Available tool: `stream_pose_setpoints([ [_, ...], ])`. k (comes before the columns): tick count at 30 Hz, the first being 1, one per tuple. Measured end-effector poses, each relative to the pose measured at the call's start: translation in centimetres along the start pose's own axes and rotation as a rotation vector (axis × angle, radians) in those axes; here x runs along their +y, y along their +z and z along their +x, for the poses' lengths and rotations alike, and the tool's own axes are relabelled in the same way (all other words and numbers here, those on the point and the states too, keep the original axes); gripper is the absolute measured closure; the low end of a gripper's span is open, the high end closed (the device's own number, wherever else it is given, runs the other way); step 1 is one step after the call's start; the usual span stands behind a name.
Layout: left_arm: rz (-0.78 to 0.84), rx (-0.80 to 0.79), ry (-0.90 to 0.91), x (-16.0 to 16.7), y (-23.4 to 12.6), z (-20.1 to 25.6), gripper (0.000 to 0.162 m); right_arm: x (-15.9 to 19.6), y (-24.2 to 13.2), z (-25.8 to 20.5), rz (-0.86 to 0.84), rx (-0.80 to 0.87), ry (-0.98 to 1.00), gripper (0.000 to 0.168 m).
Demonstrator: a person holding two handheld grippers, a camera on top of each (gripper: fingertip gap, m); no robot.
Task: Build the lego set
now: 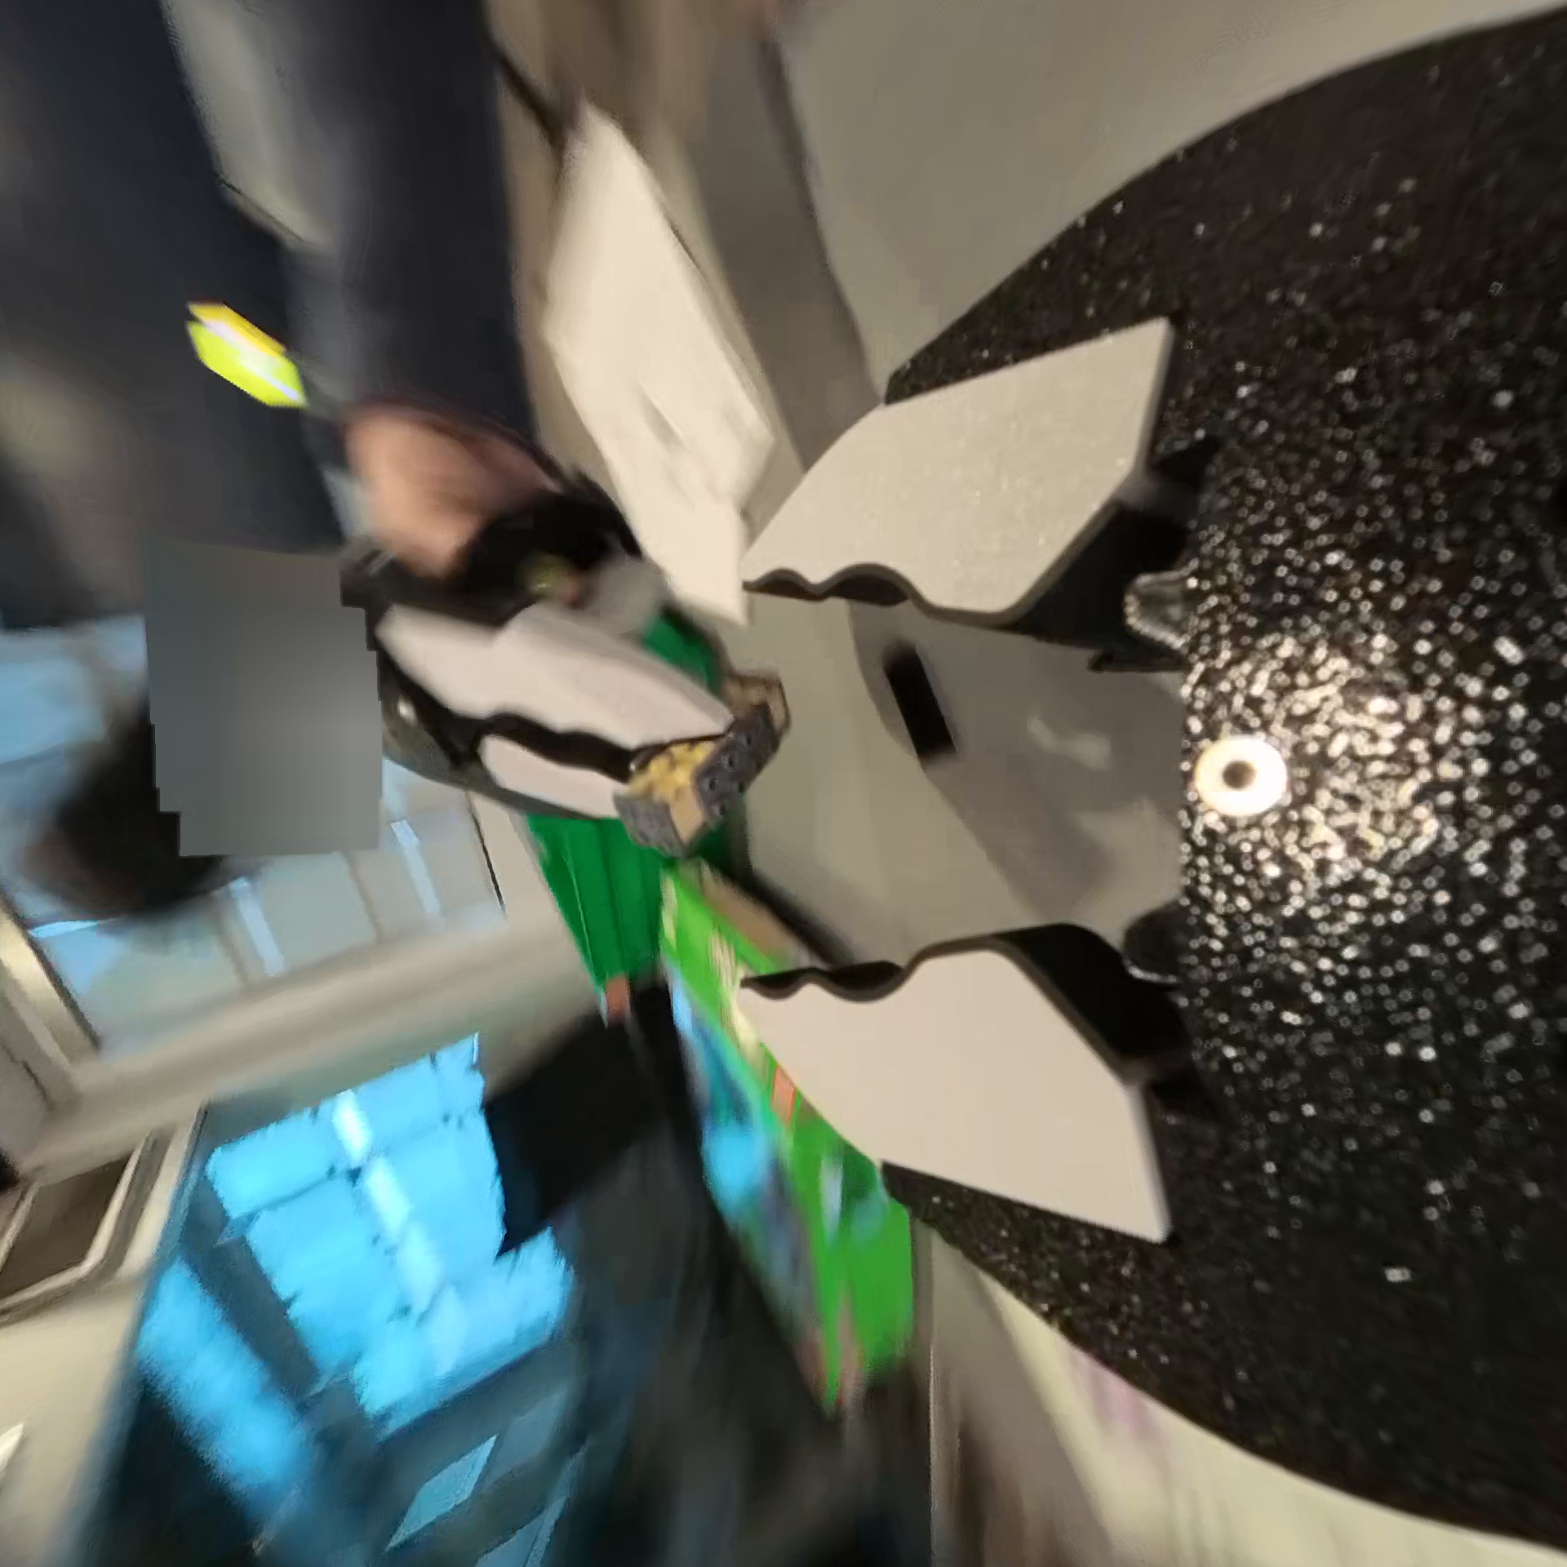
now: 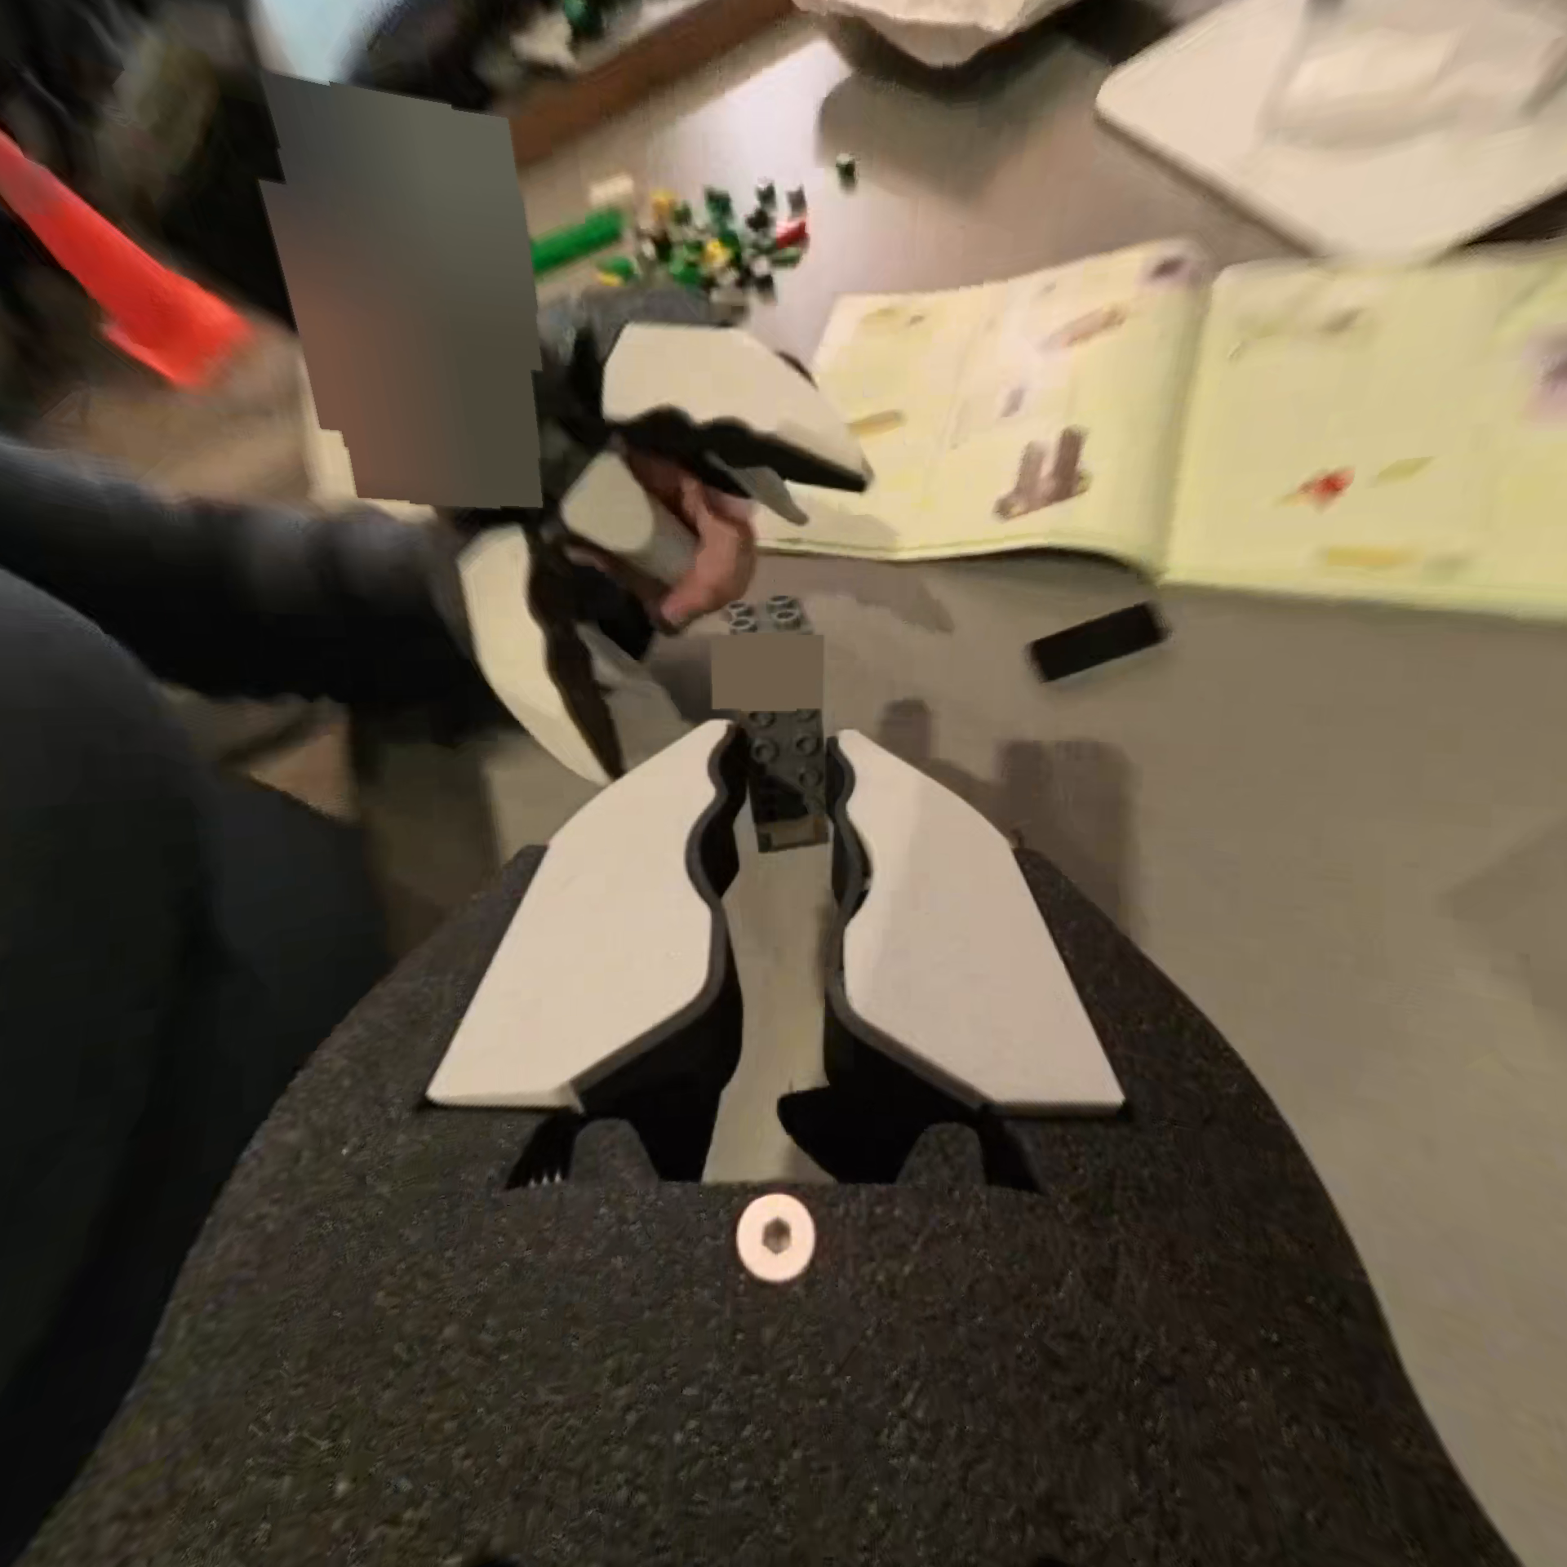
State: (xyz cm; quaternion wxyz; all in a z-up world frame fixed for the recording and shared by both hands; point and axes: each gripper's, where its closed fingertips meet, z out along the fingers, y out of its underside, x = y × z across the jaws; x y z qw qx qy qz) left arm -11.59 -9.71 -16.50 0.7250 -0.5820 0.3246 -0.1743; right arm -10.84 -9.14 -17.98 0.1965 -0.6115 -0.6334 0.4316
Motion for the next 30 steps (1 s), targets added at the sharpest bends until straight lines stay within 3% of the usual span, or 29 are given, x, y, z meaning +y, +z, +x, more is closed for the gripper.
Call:
stream_pose_setpoints([
  [1, -0.018, -0.024, 0.065, 0.1, 0.2, 0.2, 0.077, 0.0, 0.2, -0.5, 0.013, -0.094, 0.116, 0.151],
  [4, -0.055, -0.04, 0.205, 0.4, 0.6, 1.1, 0.075, -0.1, 0.8, -1.7, 0.049, -0.282, 0.346, 0.151],
  [11, -0.03, -0.009, 0.315, 0.1, 0.8, 2.6, 0.087, 0.2, 1.9, -3.6, 0.029, -0.456, 0.494, 0.15],
  [19, -0.016, -0.04, 0.323, -0.1, 0.5, 2.3, 0.098, 0.0, 1.8, -4.0, 0.046, -0.505, 0.558, 0.15],
  [24, 0.004, -0.027, 0.208, 0.0, 0.3, 1.9, 0.098, -0.6, 1.1, -3.0, 0.159, -0.401, 0.474, 0.127],
  [30, -0.064, 0.002, -0.055, 2.1, 0.4, 0.8, 0.098, 0.0, -1.2, 1.0, 0.369, 0.032, 0.19, 0.125],
])
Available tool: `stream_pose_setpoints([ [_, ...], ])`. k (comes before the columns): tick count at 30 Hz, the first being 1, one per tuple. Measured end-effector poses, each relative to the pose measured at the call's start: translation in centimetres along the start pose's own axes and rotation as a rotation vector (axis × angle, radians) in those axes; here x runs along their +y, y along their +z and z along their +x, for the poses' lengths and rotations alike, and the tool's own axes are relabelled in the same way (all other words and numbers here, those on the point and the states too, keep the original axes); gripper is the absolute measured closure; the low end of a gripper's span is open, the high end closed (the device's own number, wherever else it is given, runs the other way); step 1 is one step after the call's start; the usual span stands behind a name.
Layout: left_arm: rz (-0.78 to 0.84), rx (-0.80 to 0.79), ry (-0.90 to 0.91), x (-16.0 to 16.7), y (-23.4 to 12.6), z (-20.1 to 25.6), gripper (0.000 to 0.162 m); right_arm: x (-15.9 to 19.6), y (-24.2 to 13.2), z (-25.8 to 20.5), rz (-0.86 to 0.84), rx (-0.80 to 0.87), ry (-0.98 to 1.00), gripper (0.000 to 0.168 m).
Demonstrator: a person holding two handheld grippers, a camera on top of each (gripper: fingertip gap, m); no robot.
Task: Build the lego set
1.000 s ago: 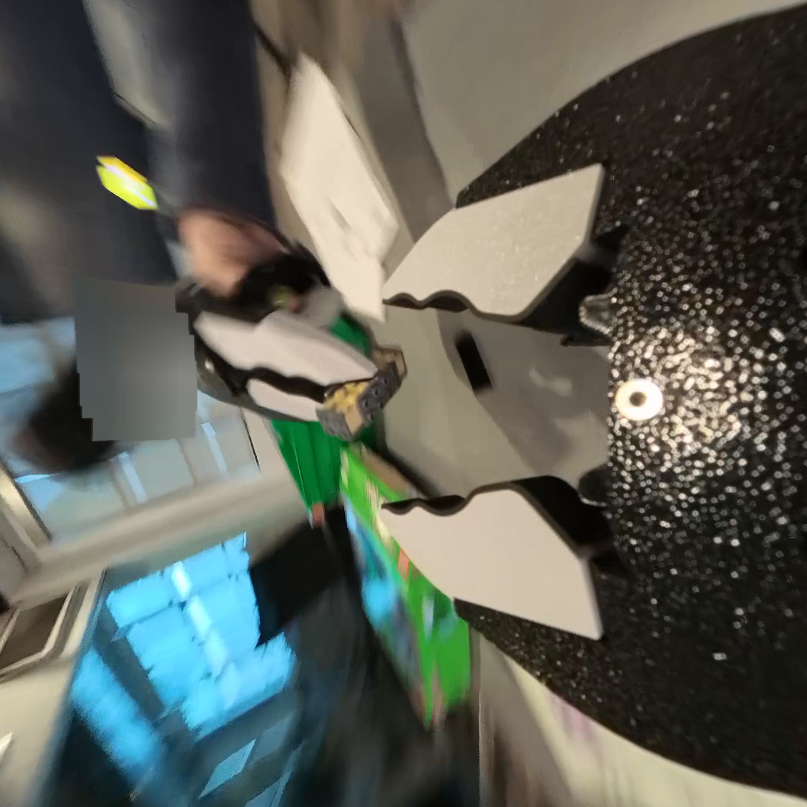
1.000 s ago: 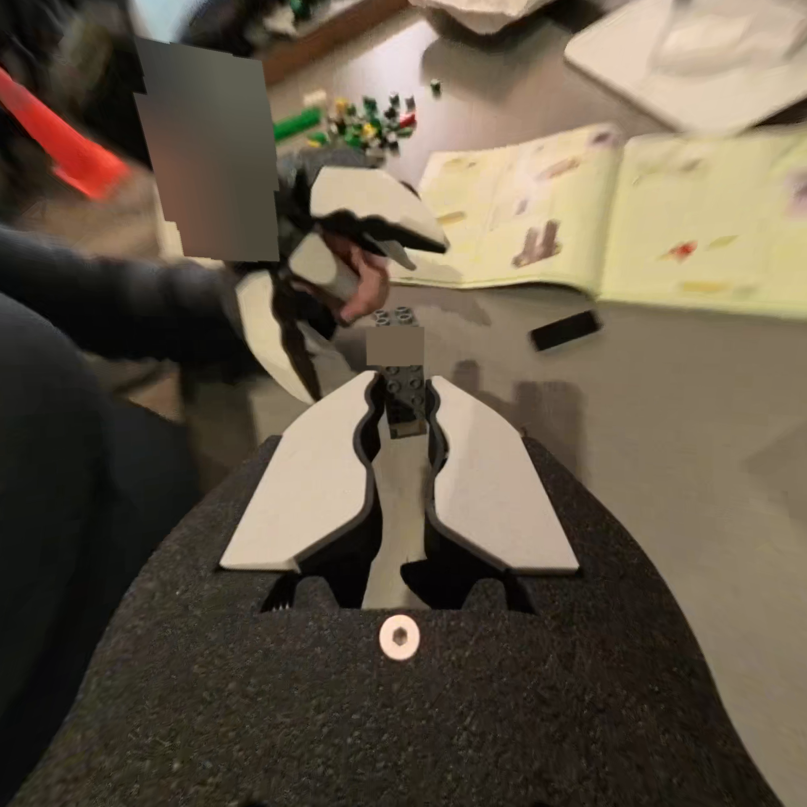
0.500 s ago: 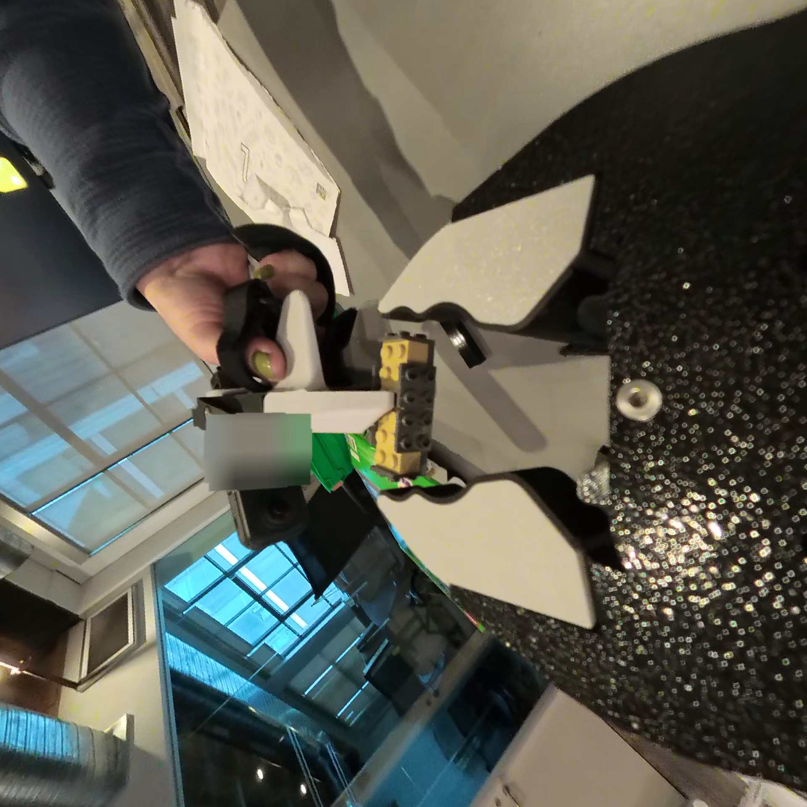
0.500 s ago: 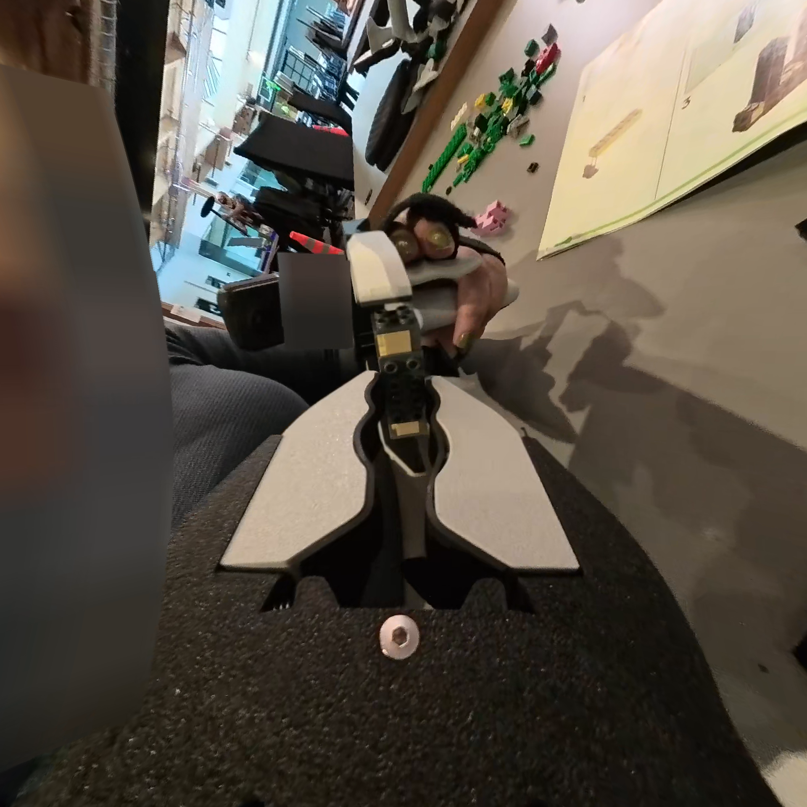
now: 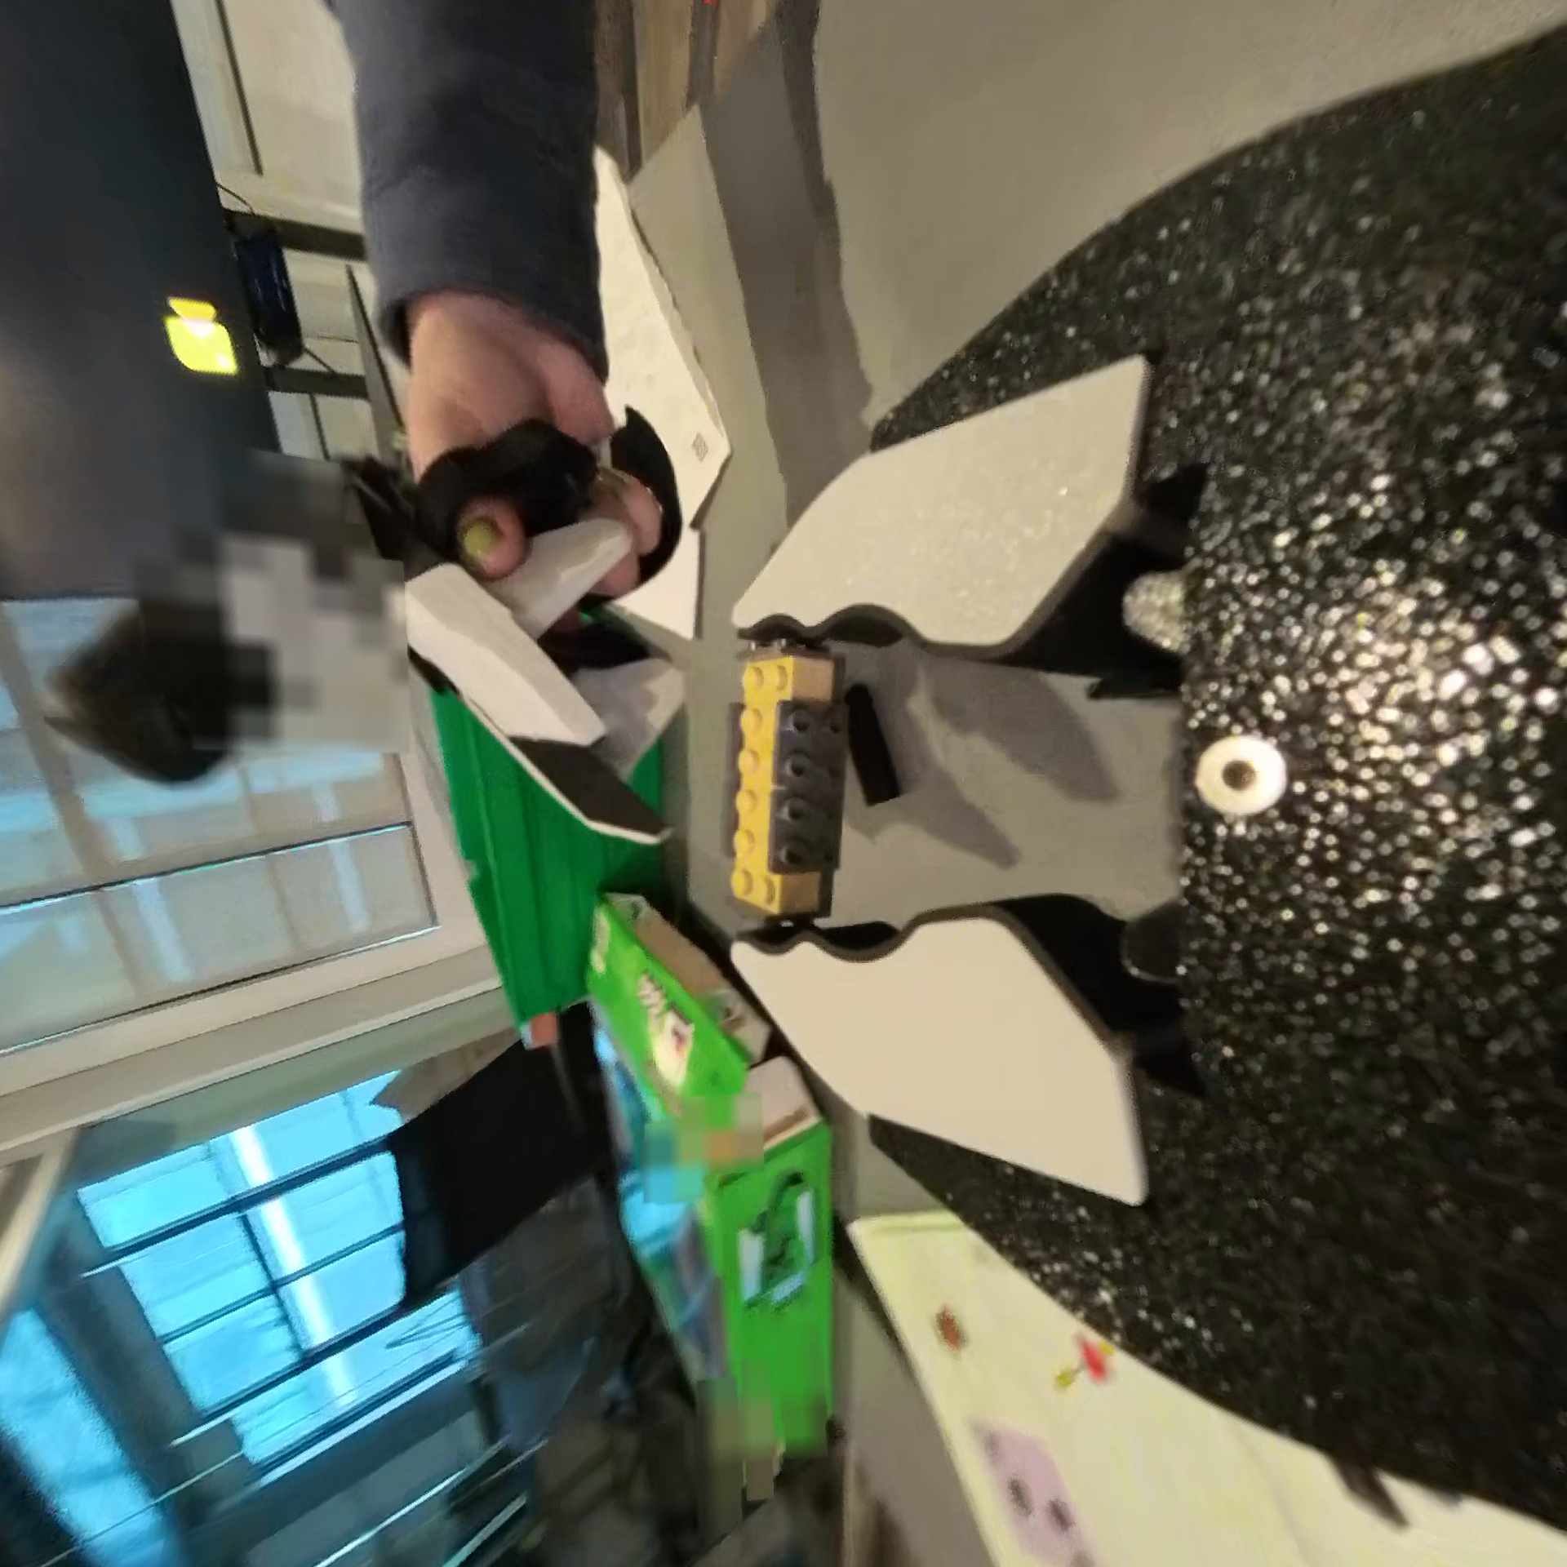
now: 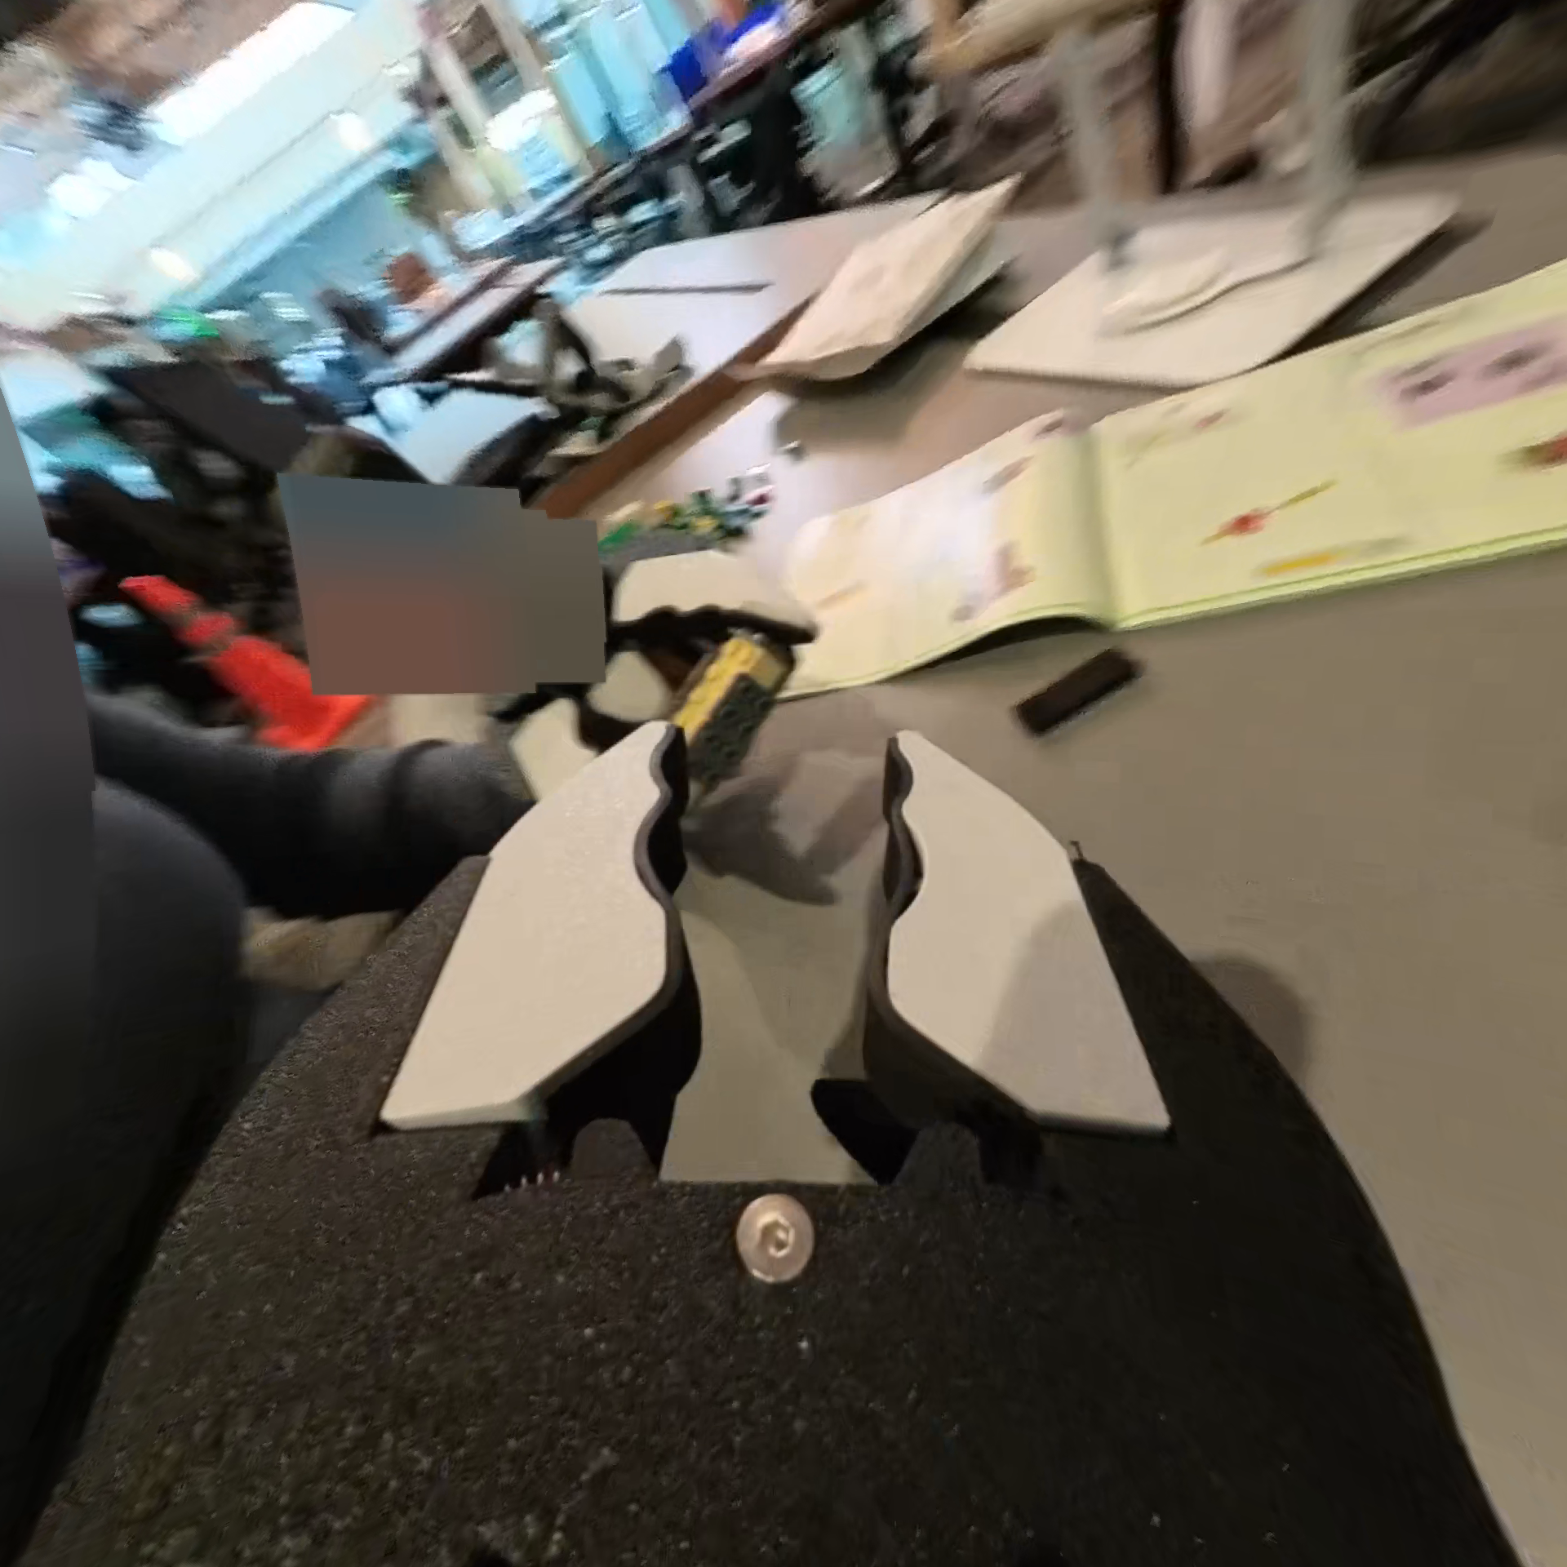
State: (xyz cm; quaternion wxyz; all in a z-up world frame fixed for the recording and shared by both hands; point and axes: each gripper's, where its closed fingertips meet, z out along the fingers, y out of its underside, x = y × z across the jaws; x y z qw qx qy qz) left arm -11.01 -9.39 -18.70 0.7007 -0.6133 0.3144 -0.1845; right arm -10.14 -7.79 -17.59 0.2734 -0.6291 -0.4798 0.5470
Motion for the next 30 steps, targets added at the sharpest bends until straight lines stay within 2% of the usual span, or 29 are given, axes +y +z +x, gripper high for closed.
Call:
stream_pose_setpoints([
  [3, -0.095, 0.01, -0.111, 1.9, 0.3, -0.3, 0.098, 0.3, -2.1, 3.5, 0.065, 0.283, -0.107, 0.128],
  [6, -0.144, 0.002, -0.179, 3.0, 0.6, -0.4, 0.098, 2.7, -3.2, 5.7, -0.012, 0.437, -0.132, 0.129],
  [11, -0.14, -0.061, -0.19, 3.1, 0.4, -1.1, 0.098, 6.2, -3.0, 7.8, -0.182, 0.554, -0.133, 0.139],
  [15, -0.153, -0.071, -0.174, 3.2, 0.5, -1.2, 0.098, 8.2, -3.1, 8.4, -0.339, 0.626, -0.104, 0.134],
  [21, -0.168, -0.066, -0.121, 3.4, 0.7, -0.9, 0.098, 10.0, -3.9, 8.8, -0.333, 0.726, -0.116, 0.136],
  [26, -0.154, -0.073, -0.147, 3.3, 0.6, -1.3, 0.098, 10.7, -2.7, 8.8, -0.333, 0.696, -0.074, 0.137],
  [28, -0.142, -0.082, -0.172, 3.2, 0.5, -1.6, 0.098, 10.7, -2.6, 9.2, -0.356, 0.726, -0.102, 0.141],
  [30, -0.129, -0.084, -0.196, 3.1, 0.3, -1.9, 0.098, 10.6, -2.7, 9.5, -0.386, 0.75, -0.114, 0.151],
])
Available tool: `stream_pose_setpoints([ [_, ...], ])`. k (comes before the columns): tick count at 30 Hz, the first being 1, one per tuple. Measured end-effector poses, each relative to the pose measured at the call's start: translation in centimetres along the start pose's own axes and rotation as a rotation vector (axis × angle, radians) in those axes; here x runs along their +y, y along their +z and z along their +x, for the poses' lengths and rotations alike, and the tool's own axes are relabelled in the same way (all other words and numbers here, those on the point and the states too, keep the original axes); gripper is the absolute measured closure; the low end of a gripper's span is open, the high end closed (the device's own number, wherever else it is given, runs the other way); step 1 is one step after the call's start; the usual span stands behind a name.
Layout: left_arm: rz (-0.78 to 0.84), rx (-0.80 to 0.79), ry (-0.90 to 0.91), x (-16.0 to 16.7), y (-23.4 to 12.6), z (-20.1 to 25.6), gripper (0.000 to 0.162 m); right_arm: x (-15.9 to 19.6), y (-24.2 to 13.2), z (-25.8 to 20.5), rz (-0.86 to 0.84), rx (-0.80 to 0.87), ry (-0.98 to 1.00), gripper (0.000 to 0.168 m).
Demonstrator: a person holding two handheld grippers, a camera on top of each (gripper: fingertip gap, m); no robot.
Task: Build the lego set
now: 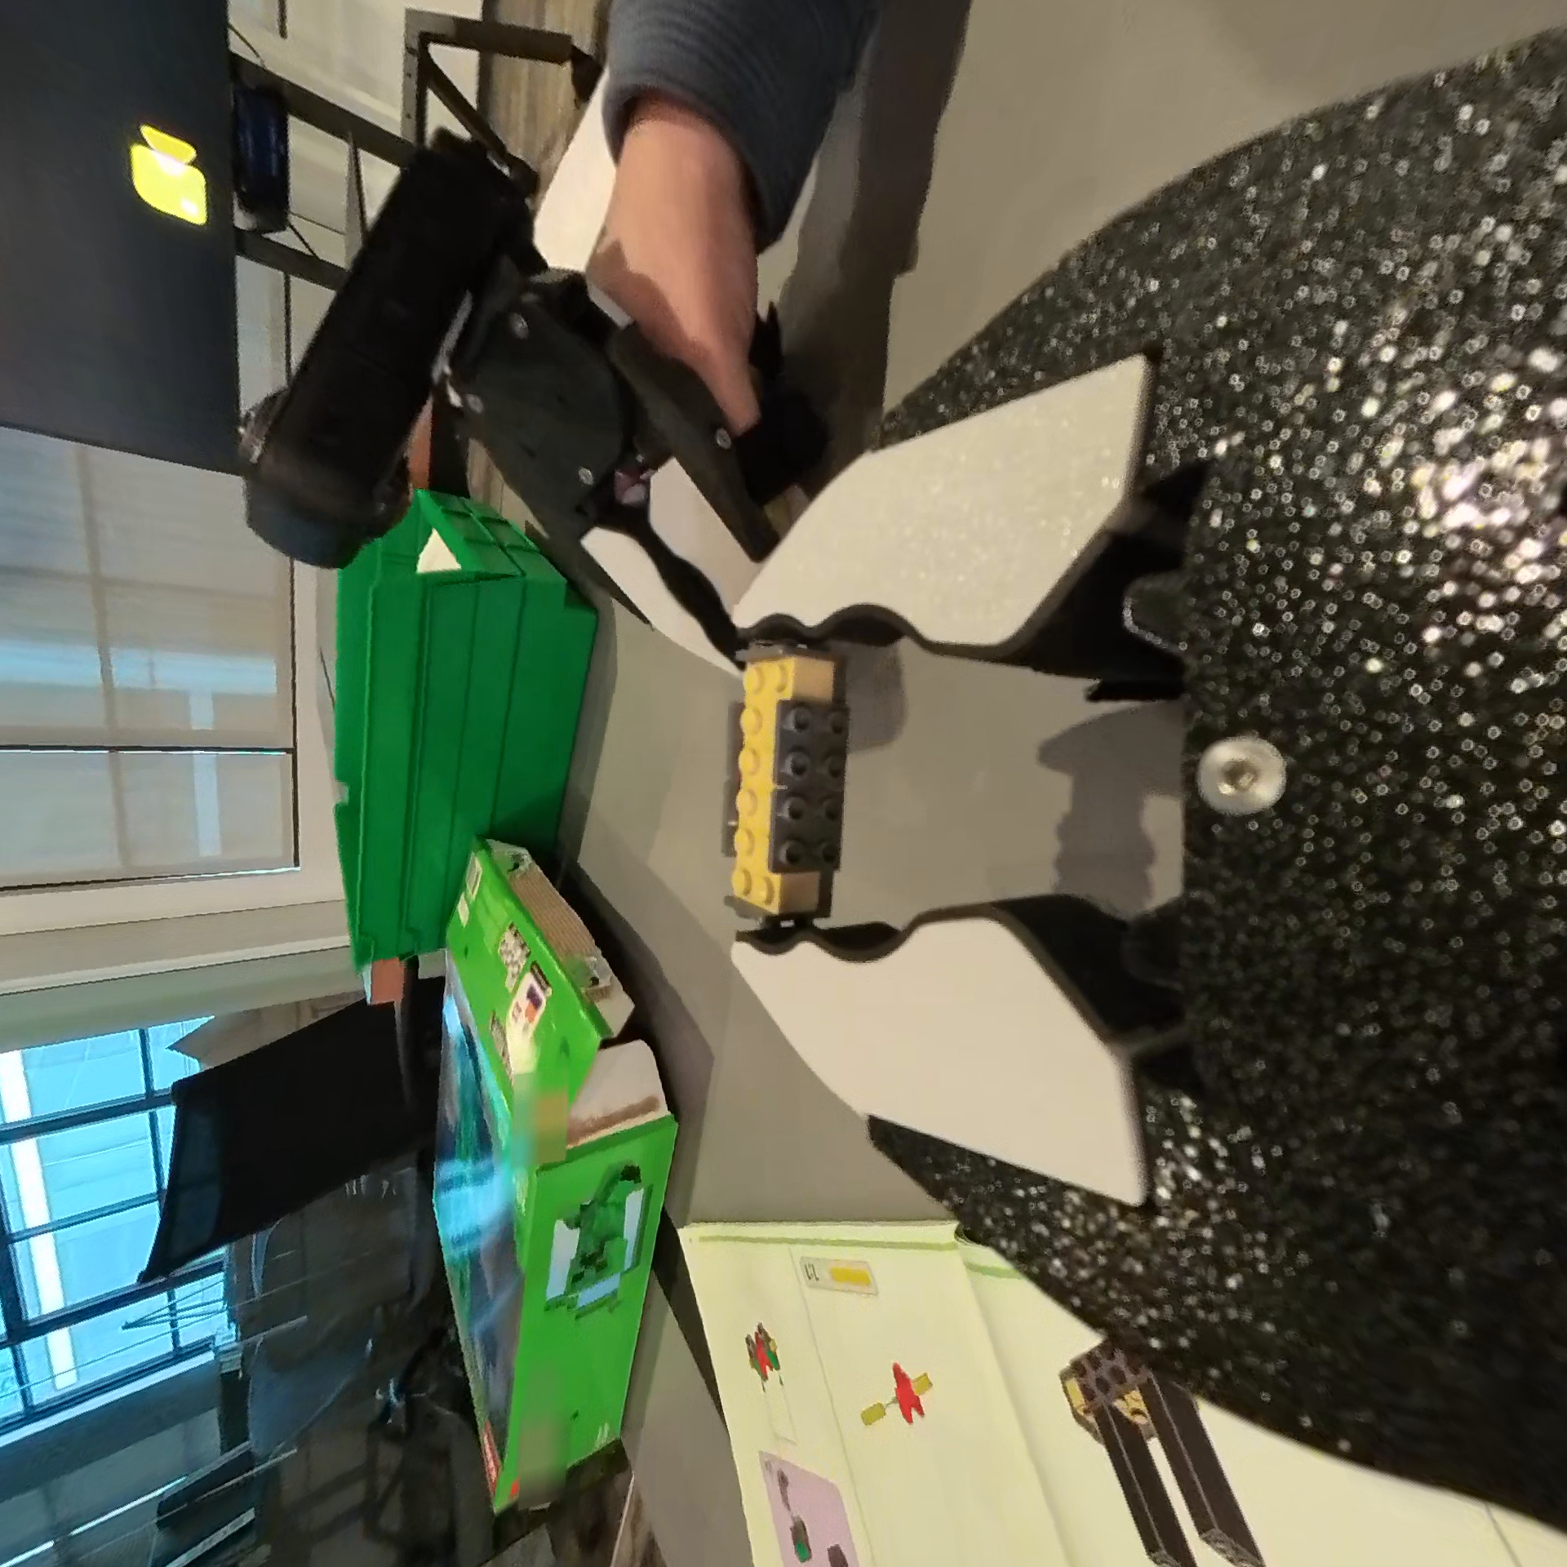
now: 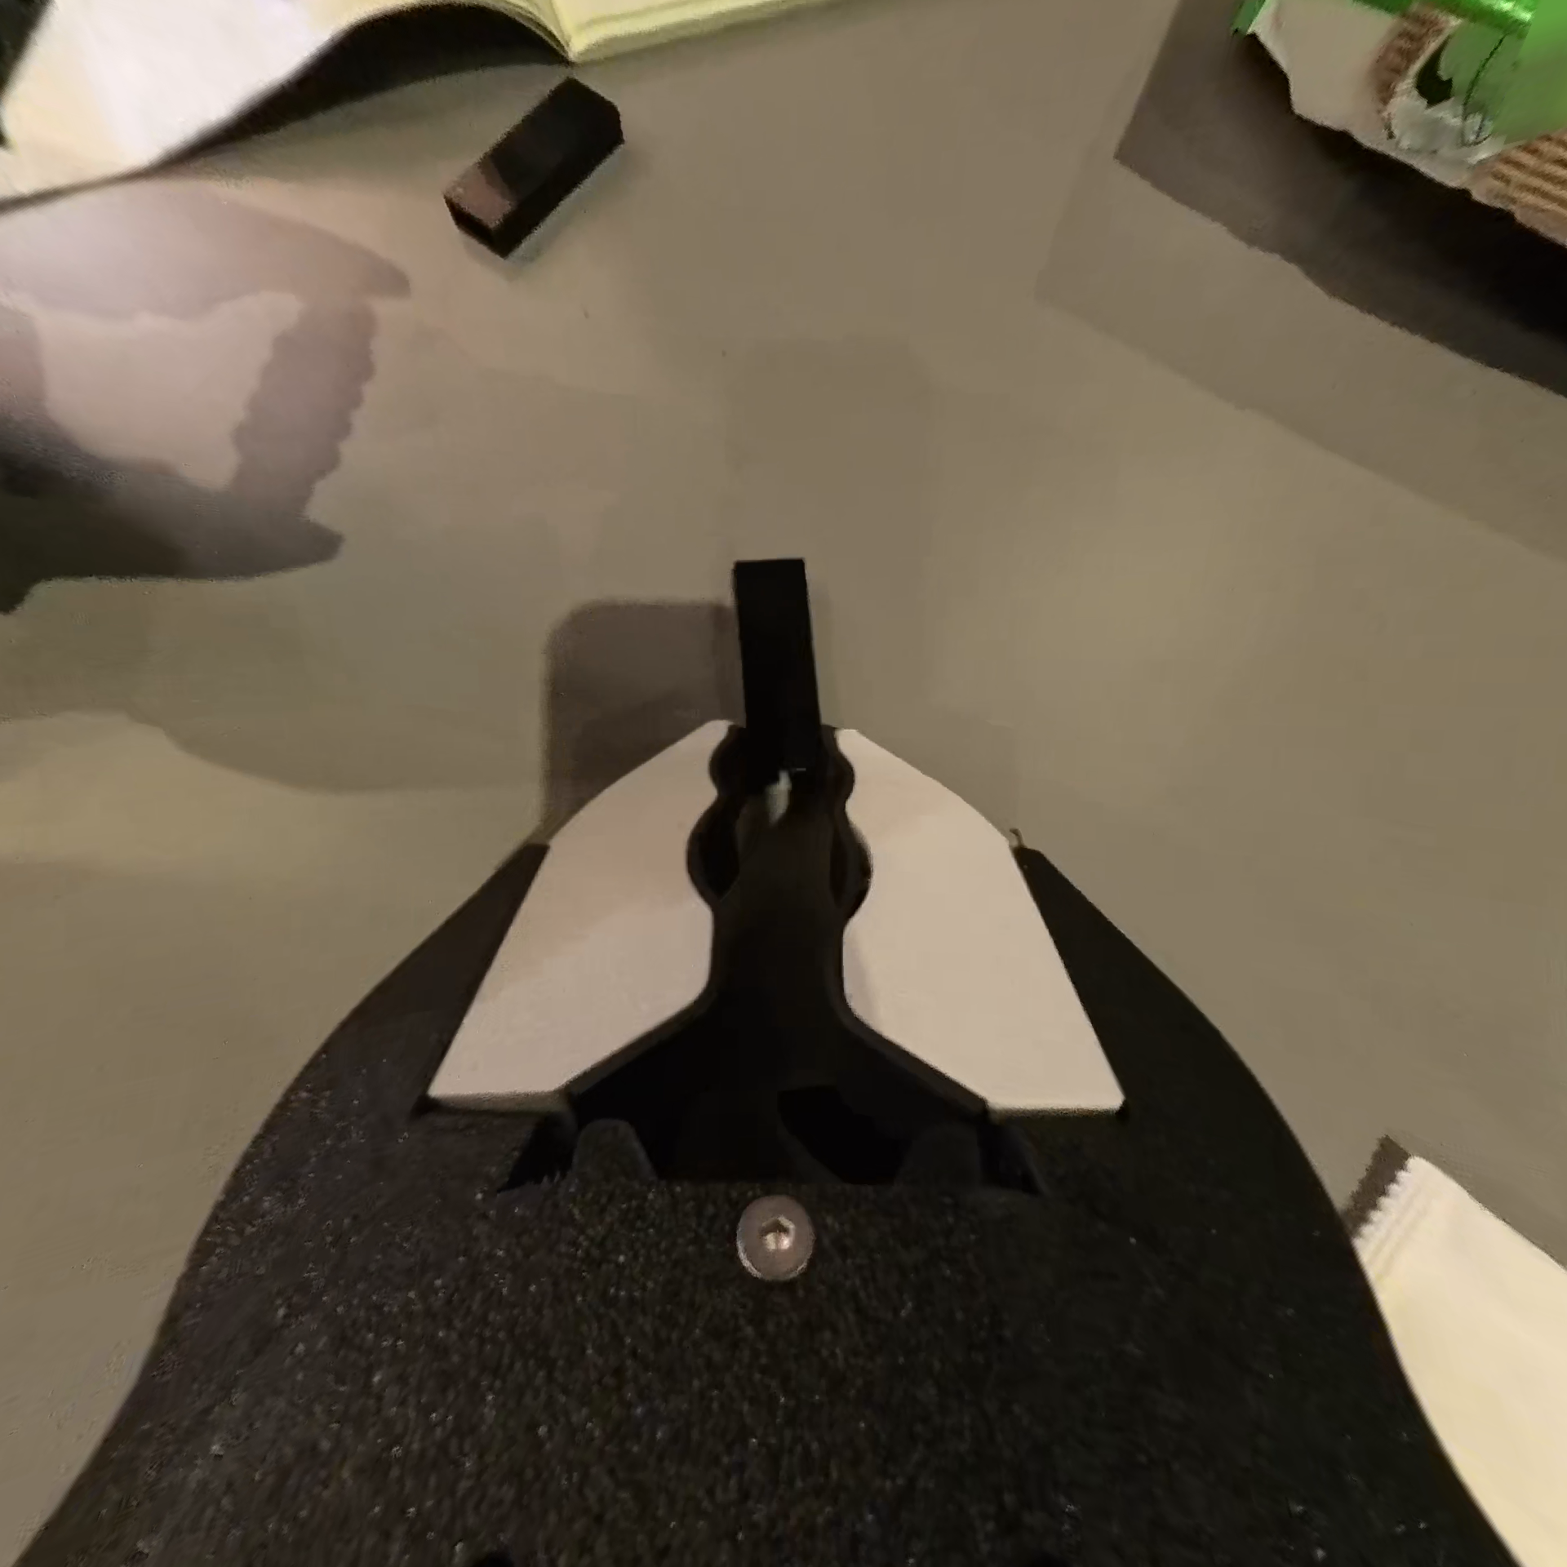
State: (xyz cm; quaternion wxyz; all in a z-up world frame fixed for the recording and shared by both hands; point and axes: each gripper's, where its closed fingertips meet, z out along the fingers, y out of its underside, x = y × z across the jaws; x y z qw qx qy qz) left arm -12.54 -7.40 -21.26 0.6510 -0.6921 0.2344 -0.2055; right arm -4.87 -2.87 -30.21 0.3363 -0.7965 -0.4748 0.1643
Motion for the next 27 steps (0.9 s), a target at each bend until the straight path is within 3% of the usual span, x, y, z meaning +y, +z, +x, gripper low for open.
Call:
stream_pose_setpoints([
  [5, 0.013, -0.017, -0.035, -0.2, -0.3, -1.0, 0.098, 0.6, -1.4, 1.3, -0.212, 0.009, -0.182, 0.151],
  [11, 0.032, -0.03, 0.018, -1.1, -0.4, -1.2, 0.098, 1.5, -7.3, 6.3, -0.873, 0.001, -0.376, 0.152],
  [16, 0.027, -0.032, 0.068, -1.2, -0.3, -0.8, 0.098, 3.3, -8.5, 7.4, -1.314, -0.034, -0.403, 0.151],
  [20, 0.025, -0.034, 0.094, -1.2, -0.3, -0.7, 0.098, 3.4, -8.1, 7.2, -1.453, -0.045, -0.436, 0.152],
  [27, 0.026, -0.033, 0.119, -1.3, -0.3, -0.5, 0.098, 2.4, -7.4, 6.5, -1.472, -0.053, -0.43, 0.151],
])
